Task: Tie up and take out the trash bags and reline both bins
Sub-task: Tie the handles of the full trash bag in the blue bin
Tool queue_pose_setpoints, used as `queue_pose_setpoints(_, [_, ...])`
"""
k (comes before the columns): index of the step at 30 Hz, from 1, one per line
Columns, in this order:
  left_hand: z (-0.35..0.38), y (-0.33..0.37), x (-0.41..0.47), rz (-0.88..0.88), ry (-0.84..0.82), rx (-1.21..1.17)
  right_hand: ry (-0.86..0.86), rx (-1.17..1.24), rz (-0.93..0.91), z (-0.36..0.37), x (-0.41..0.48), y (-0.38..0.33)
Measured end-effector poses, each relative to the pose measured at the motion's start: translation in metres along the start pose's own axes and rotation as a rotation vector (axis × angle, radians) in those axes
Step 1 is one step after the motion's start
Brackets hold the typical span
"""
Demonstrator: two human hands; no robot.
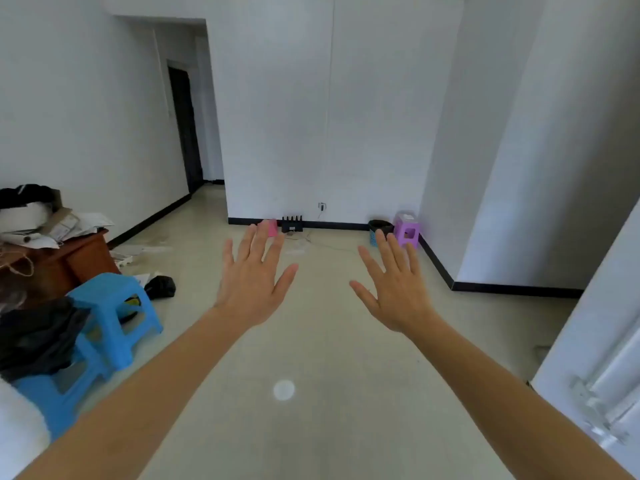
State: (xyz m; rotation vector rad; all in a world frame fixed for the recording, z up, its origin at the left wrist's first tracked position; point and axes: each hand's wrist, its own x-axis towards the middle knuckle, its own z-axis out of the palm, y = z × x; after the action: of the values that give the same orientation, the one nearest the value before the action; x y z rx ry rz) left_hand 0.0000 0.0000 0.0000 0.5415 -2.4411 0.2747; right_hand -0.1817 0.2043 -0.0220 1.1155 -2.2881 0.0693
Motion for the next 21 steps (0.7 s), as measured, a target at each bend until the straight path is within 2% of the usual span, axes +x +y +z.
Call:
queue_pose_setpoints(3, [0.038,-0.002,0.058,-0.009,-0.047,-0.052,-0.004,-0.006,0.04,0.025,0.041,0.021])
queue_pose_setpoints(13, [0.232,0.062,0.256,0.179,0.014,-0.199,-0.022,-0.027,0.152,0.185,0.176,0.167])
queue_pose_setpoints(18, [0.323,0.092,0.392,0.18,-0.058,-0.23,-0.028,0.022,0.214,0.265,0.279,0.253])
queue_pose_setpoints(21, [0.361,0.092,0.463,0.195,-0.037,-0.209,-0.016,0.044,0.21,0.305,0.351,0.296])
